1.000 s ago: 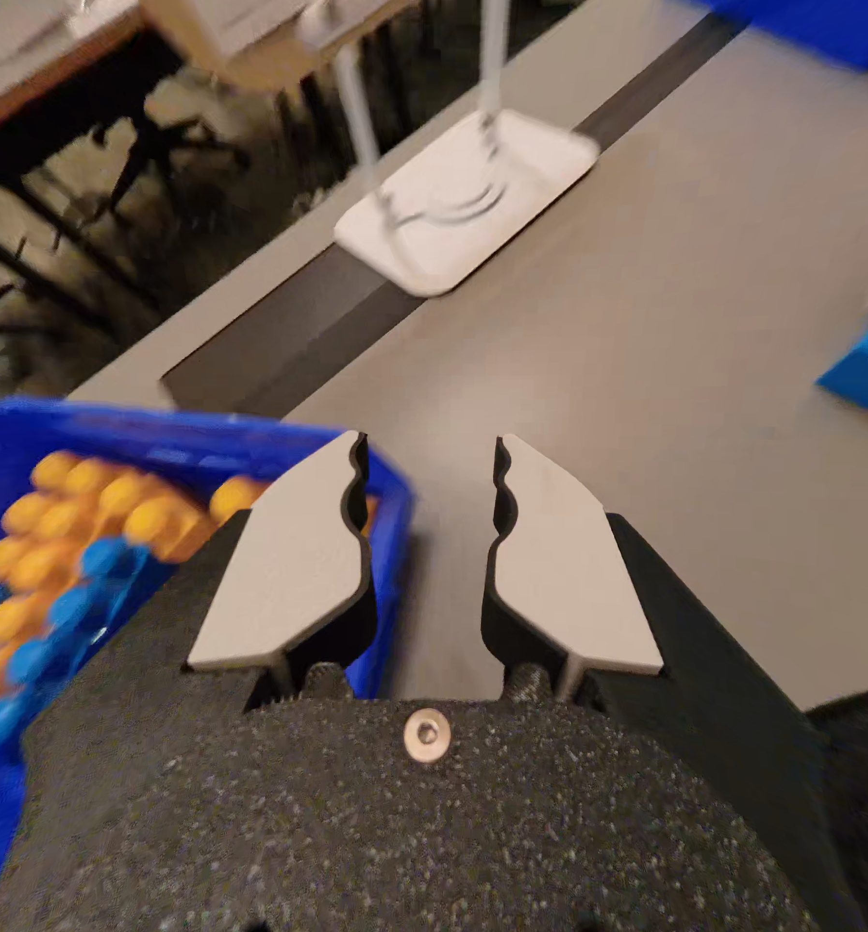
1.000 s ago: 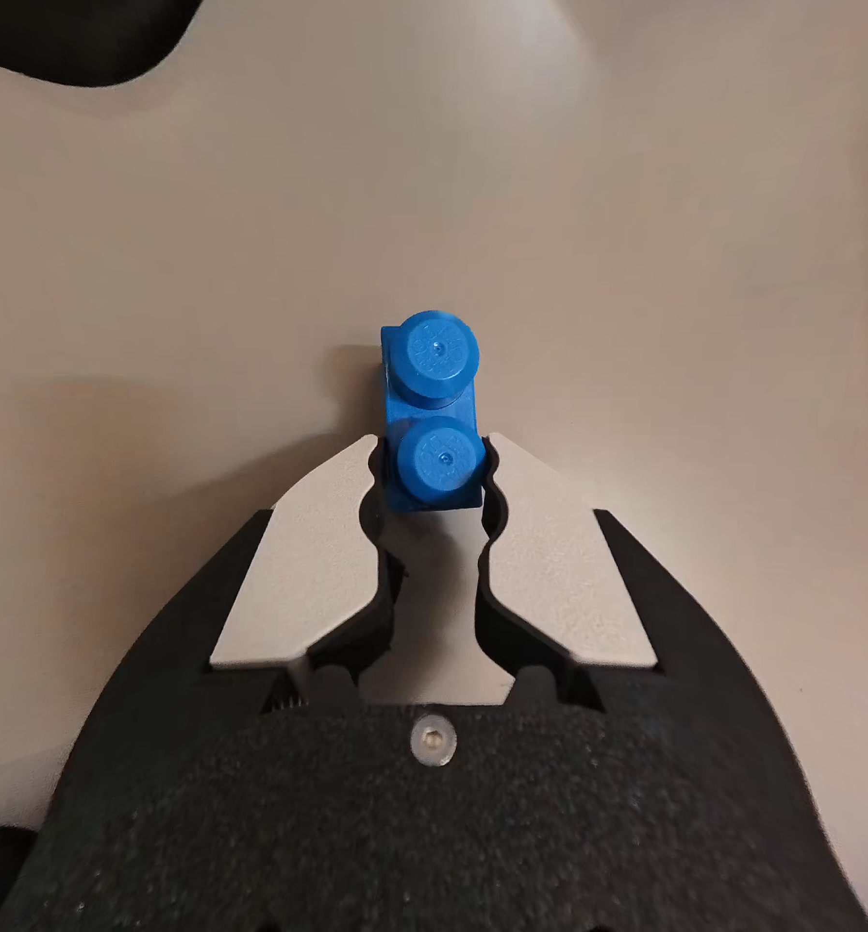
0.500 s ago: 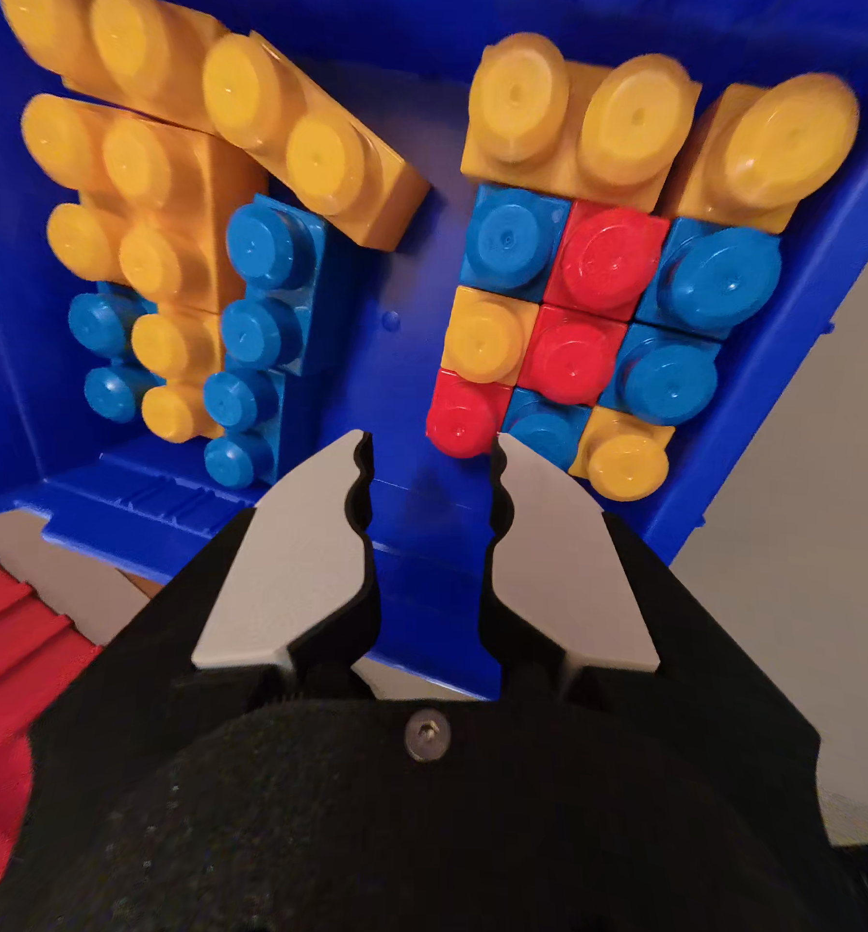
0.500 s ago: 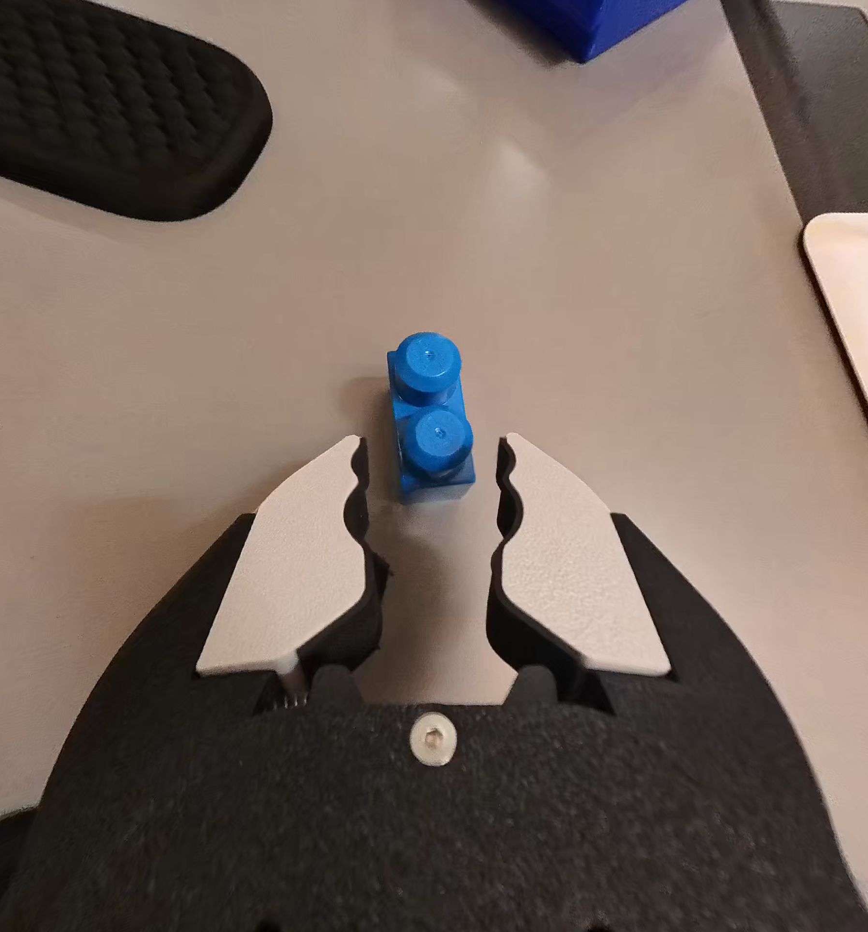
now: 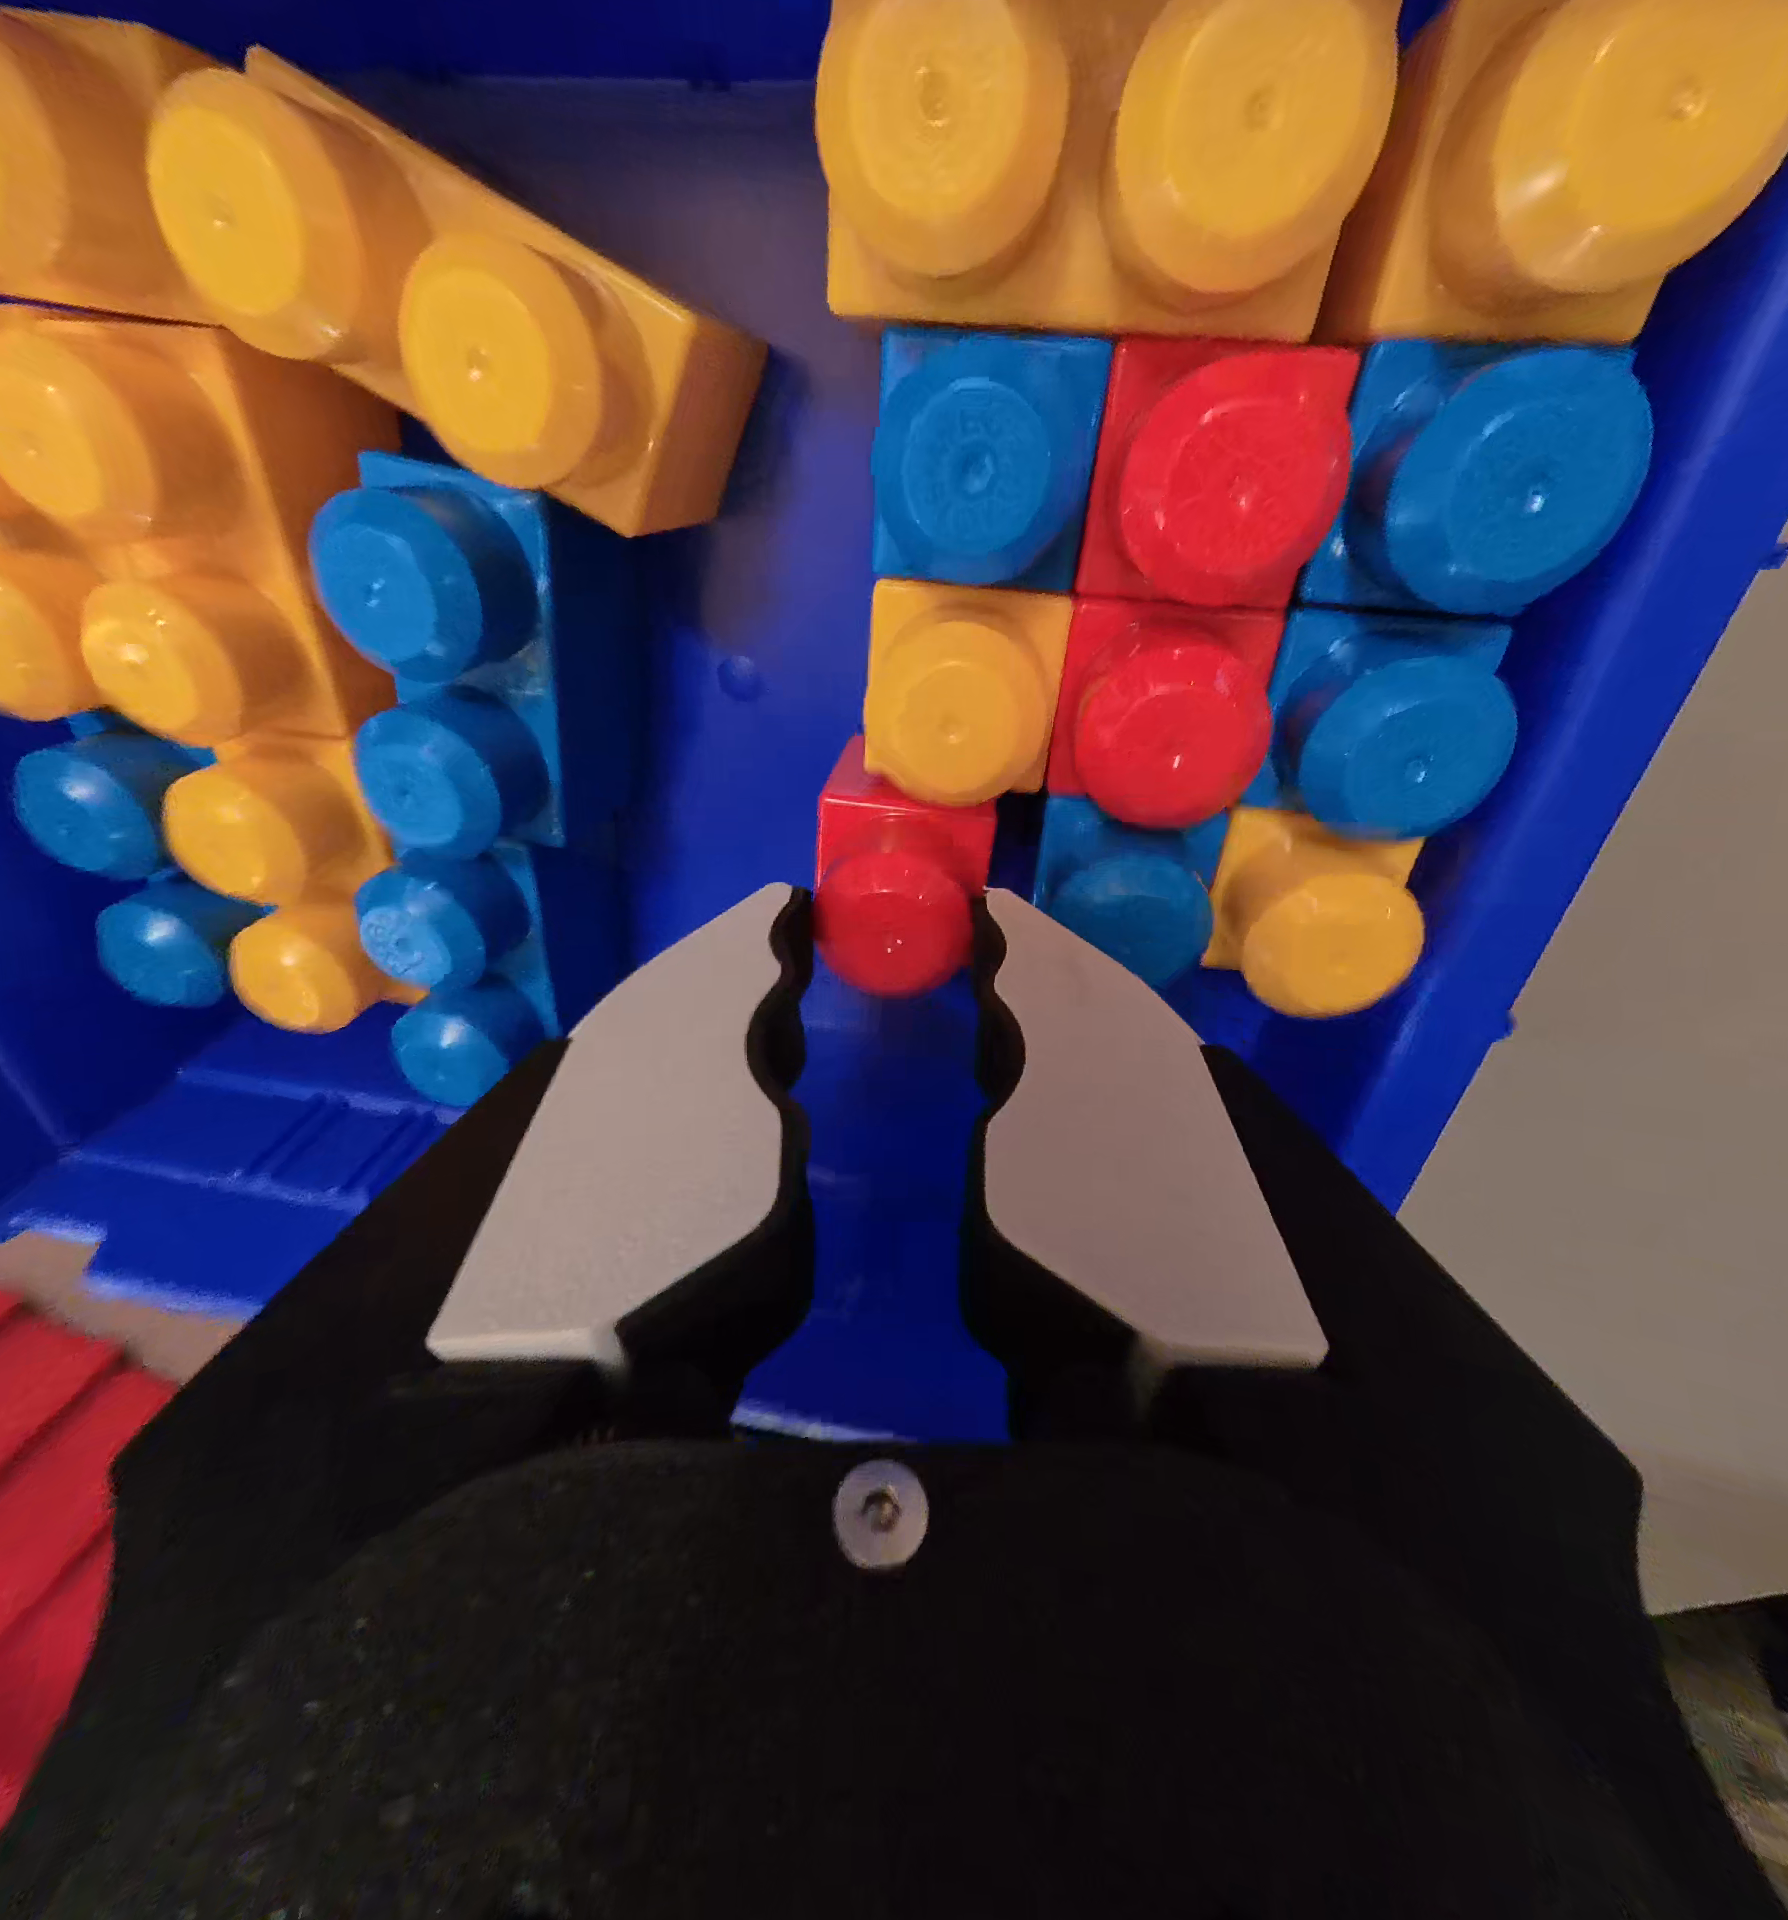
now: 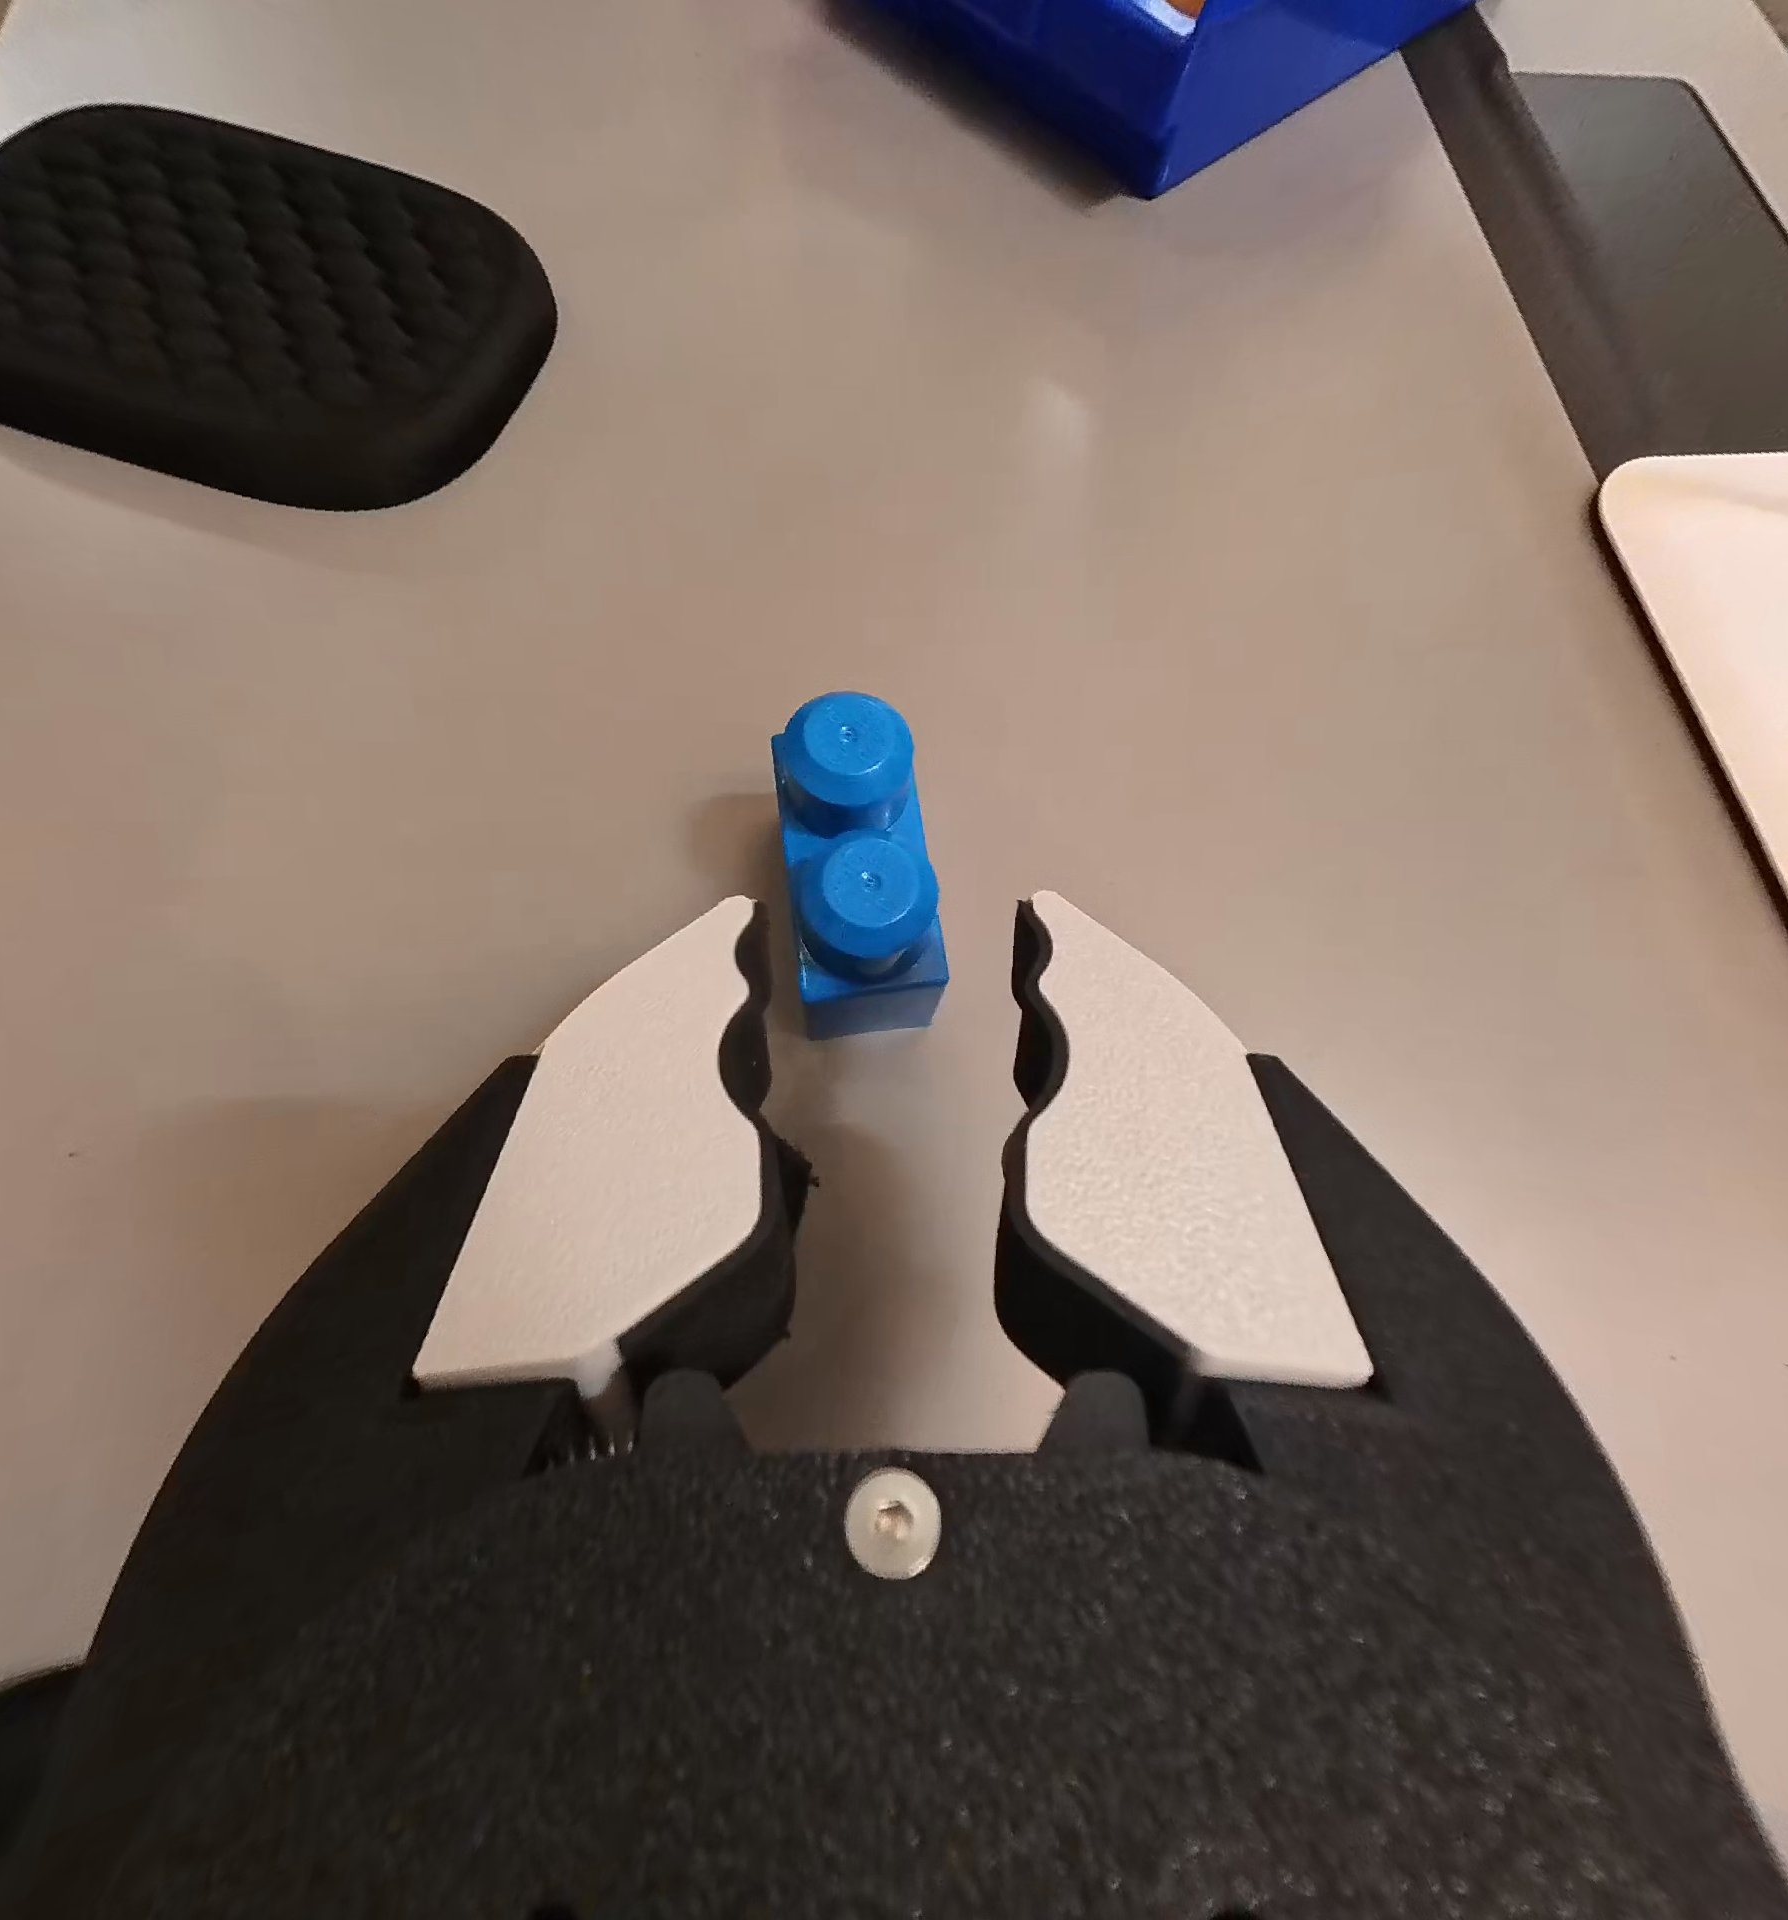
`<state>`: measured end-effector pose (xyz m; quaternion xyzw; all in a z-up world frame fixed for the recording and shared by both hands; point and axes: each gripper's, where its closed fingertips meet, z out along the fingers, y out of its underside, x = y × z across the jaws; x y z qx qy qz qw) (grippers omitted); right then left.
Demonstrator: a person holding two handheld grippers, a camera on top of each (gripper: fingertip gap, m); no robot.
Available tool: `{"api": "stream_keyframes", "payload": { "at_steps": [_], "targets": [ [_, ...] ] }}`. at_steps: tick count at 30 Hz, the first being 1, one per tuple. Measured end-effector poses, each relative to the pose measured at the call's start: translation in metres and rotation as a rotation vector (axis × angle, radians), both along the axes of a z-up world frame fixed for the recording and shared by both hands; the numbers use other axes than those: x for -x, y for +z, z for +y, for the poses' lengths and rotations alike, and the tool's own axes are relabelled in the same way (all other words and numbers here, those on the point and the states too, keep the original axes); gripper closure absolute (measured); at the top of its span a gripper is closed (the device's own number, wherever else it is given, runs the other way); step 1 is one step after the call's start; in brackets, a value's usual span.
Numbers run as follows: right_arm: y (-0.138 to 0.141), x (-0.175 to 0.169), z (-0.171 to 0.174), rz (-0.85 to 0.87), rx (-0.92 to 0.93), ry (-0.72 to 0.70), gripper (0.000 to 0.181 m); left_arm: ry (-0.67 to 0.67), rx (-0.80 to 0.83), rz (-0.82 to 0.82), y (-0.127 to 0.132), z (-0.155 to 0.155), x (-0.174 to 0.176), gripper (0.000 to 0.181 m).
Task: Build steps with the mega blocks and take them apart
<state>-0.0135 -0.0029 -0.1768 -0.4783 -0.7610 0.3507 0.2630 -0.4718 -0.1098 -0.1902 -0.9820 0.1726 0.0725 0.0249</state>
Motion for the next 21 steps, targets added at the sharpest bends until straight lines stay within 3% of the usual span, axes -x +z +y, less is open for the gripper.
{"api": "stream_keyframes", "payload": {
  "at_steps": [1, 4, 6, 8, 12, 15, 21],
  "targets": [
    [0.000, 0.000, 0.001, 0.001, -0.001, -0.002, 0.137, -0.015, -0.001, 0.039, 0.006, -0.002, 0.003, 0.151],
    [0.005, -0.001, 0.005, 0.025, -0.002, -0.018, 0.137, -0.064, -0.089, 0.127, 0.048, -0.001, 0.001, 0.151],
    [0.013, 0.000, 0.008, 0.060, -0.001, -0.033, 0.137, -0.109, -0.235, 0.111, 0.087, 0.010, -0.022, 0.152],
    [0.022, 0.004, 0.009, 0.108, 0.001, -0.048, 0.137, -0.197, -0.437, 0.005, 0.128, 0.026, -0.072, 0.152],
    [0.044, 0.015, 0.000, 0.216, 0.037, -0.061, 0.136, -0.428, -0.842, -0.360, 0.187, 0.043, -0.212, 0.152],
    [0.065, 0.022, -0.012, 0.318, 0.072, -0.058, 0.135, -0.563, -0.997, -0.608, 0.192, 0.039, -0.301, 0.152],
    [0.094, 0.020, -0.033, 0.417, 0.149, -0.007, 0.132, -0.654, -0.984, -0.842, 0.142, 0.054, -0.402, 0.152]
  ]
}}
